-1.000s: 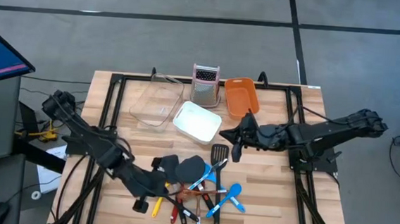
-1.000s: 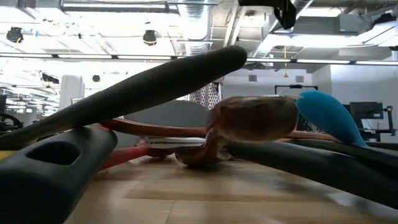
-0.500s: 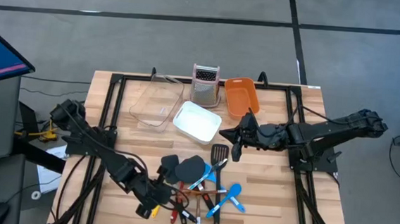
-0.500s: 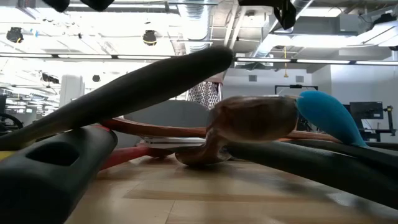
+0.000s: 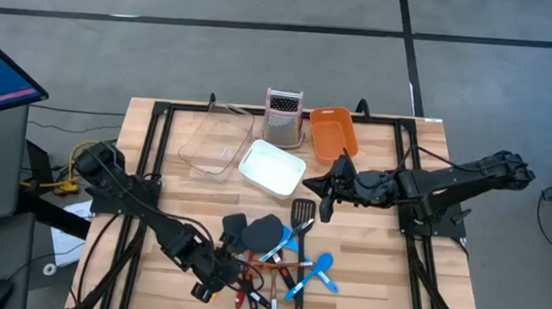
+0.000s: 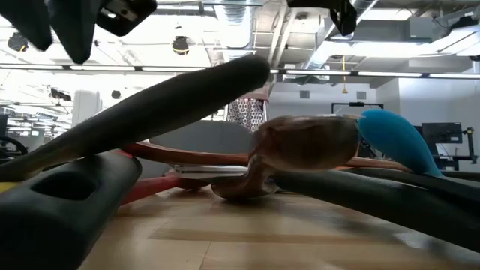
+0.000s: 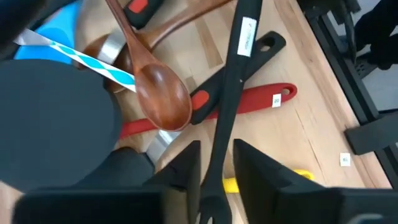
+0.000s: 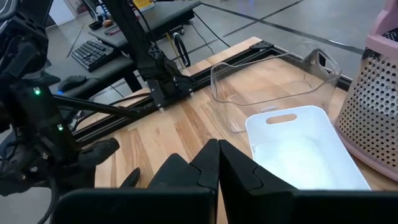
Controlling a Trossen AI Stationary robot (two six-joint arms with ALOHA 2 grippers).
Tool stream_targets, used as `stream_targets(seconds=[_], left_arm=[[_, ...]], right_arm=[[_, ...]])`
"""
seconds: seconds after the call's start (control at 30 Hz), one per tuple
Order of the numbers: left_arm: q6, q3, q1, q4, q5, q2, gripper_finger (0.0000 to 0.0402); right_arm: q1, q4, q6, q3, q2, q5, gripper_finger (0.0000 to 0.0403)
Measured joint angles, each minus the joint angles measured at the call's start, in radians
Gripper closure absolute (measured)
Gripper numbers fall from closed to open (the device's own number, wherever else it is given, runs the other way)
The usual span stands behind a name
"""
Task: Pick & Place Kitchen Items
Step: Put the black slotted spoon into the white bin
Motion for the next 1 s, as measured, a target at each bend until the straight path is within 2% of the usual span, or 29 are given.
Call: stream_targets(seconds=[0.2,0.33,0.63,1.0], left_arm=[[0.016,0.0,0.0,0.004,0.0,0.012,0.0242],[0.05,0.0,0.0,0.009,0.0,0.013,0.0215],[0.053,0.0,-0.004,0.041,0.062,0.1,0.0211],[0.049,0.0,-0.003,0.098,0.061,0.168,0.0211]], right_arm=[[0.0,0.0,0.0,0.0,0.0,-0.003,0.0403],[0.0,0.0,0.0,0.0,0.0,-0.003,0.0403],[0.0,-0.02,0.0,0.0,0.0,-0.002,0.0403],[0.0,-0.024,0.0,0.0,0.0,-0.002,0.0403]])
